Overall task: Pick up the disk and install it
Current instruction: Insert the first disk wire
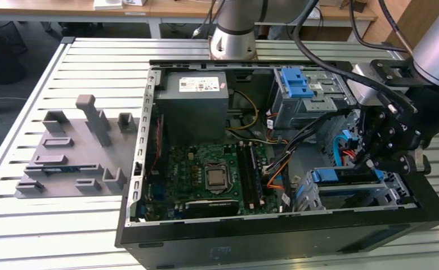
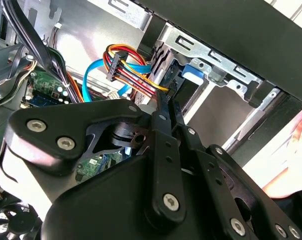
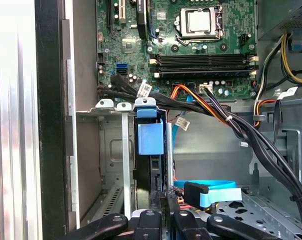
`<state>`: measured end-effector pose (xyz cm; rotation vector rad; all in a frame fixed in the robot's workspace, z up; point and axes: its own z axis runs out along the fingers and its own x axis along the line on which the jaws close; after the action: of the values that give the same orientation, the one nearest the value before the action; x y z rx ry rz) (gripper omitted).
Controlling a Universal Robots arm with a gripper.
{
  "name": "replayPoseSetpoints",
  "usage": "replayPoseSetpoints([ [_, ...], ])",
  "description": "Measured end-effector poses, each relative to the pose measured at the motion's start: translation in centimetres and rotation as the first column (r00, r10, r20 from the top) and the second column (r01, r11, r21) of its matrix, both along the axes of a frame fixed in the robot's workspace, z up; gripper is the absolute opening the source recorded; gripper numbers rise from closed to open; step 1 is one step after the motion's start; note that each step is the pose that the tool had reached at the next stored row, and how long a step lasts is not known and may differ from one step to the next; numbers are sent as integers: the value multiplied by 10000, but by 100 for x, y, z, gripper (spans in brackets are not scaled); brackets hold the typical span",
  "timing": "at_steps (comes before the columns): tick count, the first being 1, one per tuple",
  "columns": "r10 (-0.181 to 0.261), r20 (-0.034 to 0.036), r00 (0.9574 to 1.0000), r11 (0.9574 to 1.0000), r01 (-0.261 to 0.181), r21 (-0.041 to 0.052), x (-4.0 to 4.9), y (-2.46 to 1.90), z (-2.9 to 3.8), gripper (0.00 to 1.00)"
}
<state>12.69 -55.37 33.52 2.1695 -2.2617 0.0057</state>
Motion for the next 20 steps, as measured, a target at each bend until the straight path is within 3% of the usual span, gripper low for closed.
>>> replayPoseSetpoints([
  [12, 0, -1, 10000, 10000, 0, 10, 3, 0, -15, 16],
  [20, -1, -1, 10000, 10000, 1, 14, 3, -5, 10, 16],
])
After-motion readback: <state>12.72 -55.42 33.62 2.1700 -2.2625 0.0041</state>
